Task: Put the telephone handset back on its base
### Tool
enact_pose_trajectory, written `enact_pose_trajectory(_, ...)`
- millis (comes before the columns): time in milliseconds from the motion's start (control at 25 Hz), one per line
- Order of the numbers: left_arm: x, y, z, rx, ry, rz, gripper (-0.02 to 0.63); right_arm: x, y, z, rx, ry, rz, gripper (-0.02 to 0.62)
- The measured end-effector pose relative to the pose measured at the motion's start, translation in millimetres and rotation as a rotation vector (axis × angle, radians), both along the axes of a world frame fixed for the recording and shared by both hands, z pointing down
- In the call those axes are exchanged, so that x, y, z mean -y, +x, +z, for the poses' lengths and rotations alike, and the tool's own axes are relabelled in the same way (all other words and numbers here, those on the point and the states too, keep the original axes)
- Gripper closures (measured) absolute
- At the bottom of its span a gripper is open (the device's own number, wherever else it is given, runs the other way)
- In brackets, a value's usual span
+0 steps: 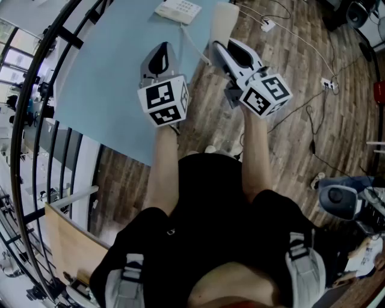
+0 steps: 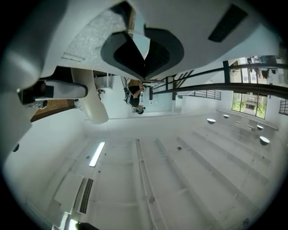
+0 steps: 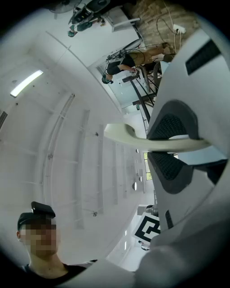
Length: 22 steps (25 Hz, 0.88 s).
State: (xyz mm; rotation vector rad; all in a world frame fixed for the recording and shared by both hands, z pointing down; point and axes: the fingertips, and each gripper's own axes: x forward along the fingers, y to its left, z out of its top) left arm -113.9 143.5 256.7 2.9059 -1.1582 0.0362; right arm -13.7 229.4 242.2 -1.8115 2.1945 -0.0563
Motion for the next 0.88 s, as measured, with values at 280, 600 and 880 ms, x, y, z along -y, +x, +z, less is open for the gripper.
enact_pose_trajectory(280,-3.6,12.1,-0.8,-0.004,0.002,-0.007,0.607,-0.2,11.3,2.8,0.000,-0.014,-0.001,0.512)
enact_pose_trajectory(600,-6.7,9.4,-2.5,-0.010,0.016,-0.034,0.607,-3.4,32.2,14.6,0.035,-0.026,0.017,0.512)
enact_pose_trajectory(880,3.2,15.8,-4.2,-0.017,0.015,-0.044,0.607,2.5,45.2,16.1,0.038,-0.035,0.019,0.512)
